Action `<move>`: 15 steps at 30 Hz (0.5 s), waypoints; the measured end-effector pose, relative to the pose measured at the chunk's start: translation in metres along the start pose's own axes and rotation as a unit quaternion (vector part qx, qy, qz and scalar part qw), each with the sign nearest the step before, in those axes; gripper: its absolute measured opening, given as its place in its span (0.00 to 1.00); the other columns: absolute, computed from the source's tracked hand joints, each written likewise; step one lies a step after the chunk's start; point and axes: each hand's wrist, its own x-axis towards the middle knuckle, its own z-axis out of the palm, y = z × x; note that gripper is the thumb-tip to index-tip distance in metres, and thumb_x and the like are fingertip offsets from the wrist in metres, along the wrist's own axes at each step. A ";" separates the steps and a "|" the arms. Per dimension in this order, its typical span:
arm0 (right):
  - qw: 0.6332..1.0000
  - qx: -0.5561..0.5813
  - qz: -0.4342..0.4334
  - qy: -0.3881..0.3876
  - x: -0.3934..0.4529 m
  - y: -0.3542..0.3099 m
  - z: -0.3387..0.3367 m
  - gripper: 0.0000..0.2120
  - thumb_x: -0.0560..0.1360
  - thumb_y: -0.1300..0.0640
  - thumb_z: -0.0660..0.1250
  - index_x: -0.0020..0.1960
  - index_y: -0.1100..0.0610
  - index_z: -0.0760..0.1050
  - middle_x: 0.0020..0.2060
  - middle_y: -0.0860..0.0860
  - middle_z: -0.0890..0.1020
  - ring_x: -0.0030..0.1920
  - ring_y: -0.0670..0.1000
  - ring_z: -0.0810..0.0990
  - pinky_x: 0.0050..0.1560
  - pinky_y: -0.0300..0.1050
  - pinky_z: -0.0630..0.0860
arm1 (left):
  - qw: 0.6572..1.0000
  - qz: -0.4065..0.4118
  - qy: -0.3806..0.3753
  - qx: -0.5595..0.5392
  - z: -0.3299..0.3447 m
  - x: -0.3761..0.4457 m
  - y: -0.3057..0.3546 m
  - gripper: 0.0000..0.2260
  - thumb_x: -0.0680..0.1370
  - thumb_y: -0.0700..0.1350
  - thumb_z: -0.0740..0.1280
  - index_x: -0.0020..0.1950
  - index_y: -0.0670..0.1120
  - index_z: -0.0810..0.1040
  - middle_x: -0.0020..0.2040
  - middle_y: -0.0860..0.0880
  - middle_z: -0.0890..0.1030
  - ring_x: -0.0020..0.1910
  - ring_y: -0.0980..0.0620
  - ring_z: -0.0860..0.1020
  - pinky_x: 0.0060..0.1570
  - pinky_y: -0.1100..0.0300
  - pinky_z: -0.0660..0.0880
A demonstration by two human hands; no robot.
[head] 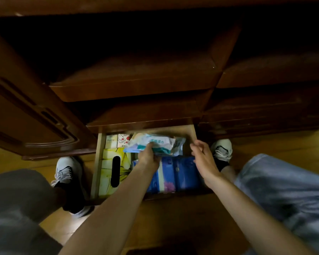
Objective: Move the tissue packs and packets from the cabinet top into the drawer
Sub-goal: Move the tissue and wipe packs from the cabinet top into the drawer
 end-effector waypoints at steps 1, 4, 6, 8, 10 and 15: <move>1.000 0.011 0.006 0.006 0.002 0.002 -0.003 0.19 0.82 0.48 0.63 0.72 0.49 0.68 0.60 0.45 0.77 0.64 0.49 0.76 0.63 0.46 0.72 | 1.000 0.007 0.007 0.000 0.012 0.007 -0.002 0.17 0.82 0.41 0.68 0.69 0.38 0.72 0.52 0.39 0.81 0.42 0.43 0.81 0.27 0.54 0.81; 0.999 0.032 0.015 0.018 0.008 0.007 -0.006 0.18 0.82 0.47 0.64 0.70 0.49 0.71 0.59 0.47 0.79 0.60 0.47 0.78 0.65 0.49 0.73 | 0.998 0.023 0.037 0.046 0.042 0.027 -0.012 0.15 0.82 0.43 0.67 0.67 0.38 0.74 0.51 0.40 0.80 0.42 0.43 0.81 0.38 0.49 0.81; 0.999 0.042 0.015 0.023 0.015 0.008 -0.006 0.17 0.82 0.47 0.64 0.69 0.50 0.71 0.59 0.48 0.79 0.59 0.47 0.78 0.65 0.49 0.73 | 0.997 0.018 0.008 0.079 0.053 0.036 -0.021 0.17 0.83 0.42 0.65 0.71 0.38 0.73 0.55 0.41 0.79 0.50 0.43 0.80 0.51 0.48 0.80; 0.999 0.045 0.009 0.022 0.022 0.008 -0.004 0.18 0.82 0.48 0.64 0.70 0.51 0.71 0.60 0.48 0.79 0.60 0.47 0.78 0.60 0.45 0.74 | 0.995 -0.009 0.000 0.103 0.055 0.046 -0.028 0.18 0.84 0.41 0.62 0.75 0.42 0.70 0.61 0.40 0.76 0.57 0.41 0.77 0.57 0.49 0.77; 0.999 0.035 0.003 0.022 0.028 0.008 -0.002 0.17 0.82 0.50 0.64 0.69 0.51 0.71 0.58 0.47 0.79 0.57 0.44 0.78 0.53 0.40 0.74 | 0.991 -0.049 -0.036 0.117 0.054 0.043 -0.027 0.12 0.84 0.42 0.63 0.68 0.44 0.74 0.58 0.39 0.77 0.52 0.40 0.77 0.51 0.50 0.76; 0.988 -0.146 -0.053 -0.022 0.041 0.008 0.014 0.13 0.80 0.54 0.66 0.64 0.50 0.77 0.58 0.46 0.80 0.57 0.44 0.78 0.55 0.38 0.74 | 0.988 -0.005 -0.022 0.152 0.021 0.039 -0.010 0.01 0.83 0.38 0.64 0.54 0.41 0.74 0.45 0.41 0.75 0.34 0.46 0.73 0.32 0.56 0.72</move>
